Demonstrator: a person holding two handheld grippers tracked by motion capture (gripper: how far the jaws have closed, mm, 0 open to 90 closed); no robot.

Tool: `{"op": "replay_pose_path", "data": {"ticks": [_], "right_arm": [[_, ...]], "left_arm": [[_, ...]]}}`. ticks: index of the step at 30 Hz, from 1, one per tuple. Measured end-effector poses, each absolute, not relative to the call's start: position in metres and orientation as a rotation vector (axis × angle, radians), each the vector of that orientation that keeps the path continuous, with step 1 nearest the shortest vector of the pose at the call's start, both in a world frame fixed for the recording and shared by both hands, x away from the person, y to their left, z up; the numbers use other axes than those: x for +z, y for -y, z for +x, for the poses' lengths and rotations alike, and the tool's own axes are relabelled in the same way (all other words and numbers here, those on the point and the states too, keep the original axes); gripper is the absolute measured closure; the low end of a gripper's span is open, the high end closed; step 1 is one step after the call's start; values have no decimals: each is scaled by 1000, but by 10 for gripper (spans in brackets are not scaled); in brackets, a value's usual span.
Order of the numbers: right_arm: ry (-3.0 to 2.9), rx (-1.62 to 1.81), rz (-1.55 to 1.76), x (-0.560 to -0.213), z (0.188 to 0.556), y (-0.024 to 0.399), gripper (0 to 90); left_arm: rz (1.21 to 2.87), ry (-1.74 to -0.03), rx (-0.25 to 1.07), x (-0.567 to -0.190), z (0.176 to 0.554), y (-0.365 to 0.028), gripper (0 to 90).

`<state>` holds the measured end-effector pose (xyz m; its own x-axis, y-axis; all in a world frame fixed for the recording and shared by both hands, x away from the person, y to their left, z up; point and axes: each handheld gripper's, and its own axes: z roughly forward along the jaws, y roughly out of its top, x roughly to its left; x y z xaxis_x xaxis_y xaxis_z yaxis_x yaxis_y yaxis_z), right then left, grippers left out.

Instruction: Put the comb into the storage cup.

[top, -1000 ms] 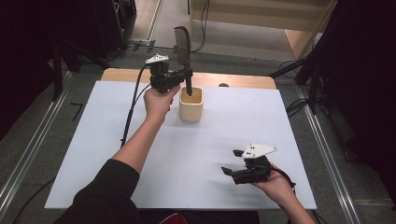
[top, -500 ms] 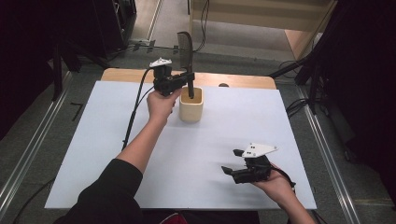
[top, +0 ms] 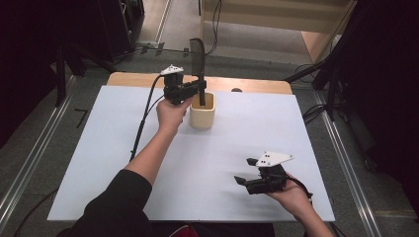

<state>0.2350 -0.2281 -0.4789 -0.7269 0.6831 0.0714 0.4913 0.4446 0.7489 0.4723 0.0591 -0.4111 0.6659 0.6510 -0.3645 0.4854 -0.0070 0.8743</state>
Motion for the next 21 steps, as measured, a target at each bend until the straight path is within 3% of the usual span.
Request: {"op": "replay_pose_path", "data": {"ticks": [21], "right_arm": [[-2455,1152,1024,-479,235,228,212]], "left_arm": [[1683,-928,154,-426,470,-60,736]]}}
